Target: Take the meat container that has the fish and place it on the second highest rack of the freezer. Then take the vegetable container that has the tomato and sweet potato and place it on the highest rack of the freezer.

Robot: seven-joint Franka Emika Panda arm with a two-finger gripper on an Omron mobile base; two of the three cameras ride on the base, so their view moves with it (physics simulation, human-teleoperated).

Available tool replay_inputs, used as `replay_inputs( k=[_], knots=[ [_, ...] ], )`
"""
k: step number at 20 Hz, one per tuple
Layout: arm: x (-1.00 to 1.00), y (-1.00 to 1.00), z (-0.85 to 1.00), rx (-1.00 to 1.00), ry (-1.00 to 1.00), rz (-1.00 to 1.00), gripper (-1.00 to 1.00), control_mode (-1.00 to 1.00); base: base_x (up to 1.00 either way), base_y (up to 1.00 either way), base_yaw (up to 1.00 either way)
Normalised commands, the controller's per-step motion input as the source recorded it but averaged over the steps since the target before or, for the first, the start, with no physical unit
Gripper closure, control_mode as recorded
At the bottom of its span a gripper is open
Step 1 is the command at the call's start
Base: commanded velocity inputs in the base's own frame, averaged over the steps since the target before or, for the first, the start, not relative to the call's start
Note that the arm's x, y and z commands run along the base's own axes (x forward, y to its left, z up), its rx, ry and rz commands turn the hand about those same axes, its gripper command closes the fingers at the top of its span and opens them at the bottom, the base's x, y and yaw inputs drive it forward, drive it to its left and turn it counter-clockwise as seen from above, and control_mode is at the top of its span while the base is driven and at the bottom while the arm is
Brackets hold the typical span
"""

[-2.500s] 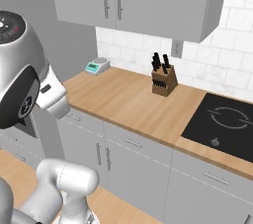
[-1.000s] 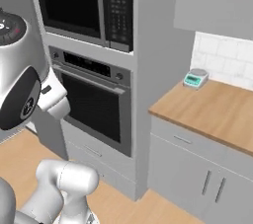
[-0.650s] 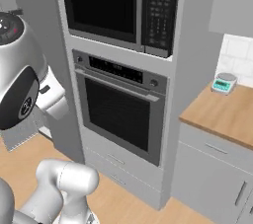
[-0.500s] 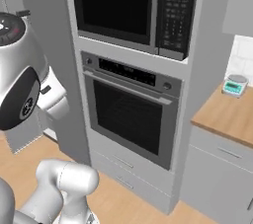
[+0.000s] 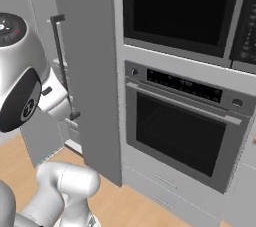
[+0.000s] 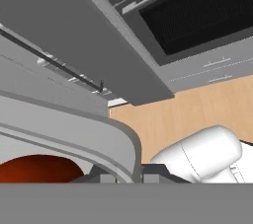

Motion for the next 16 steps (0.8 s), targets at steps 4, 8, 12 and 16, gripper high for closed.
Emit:
replay_inputs(
  k=[4,8,12,16],
  knots=[
    [0.00,0.00,0.00,0.00,0.00,0.00,1.00,1.00,0.12,0.93,-0.05],
    [0.00,0.00,0.00,0.00,0.00,0.00,1.00,1.00,0.37,0.79,-0.10],
    [0.00,0.00,0.00,0.00,0.00,0.00,1.00,1.00,0.35,0.83,-0.10],
    [0.00,0.00,0.00,0.00,0.00,0.00,1.00,1.00,0.26,0.68,-0.10]
  ],
)
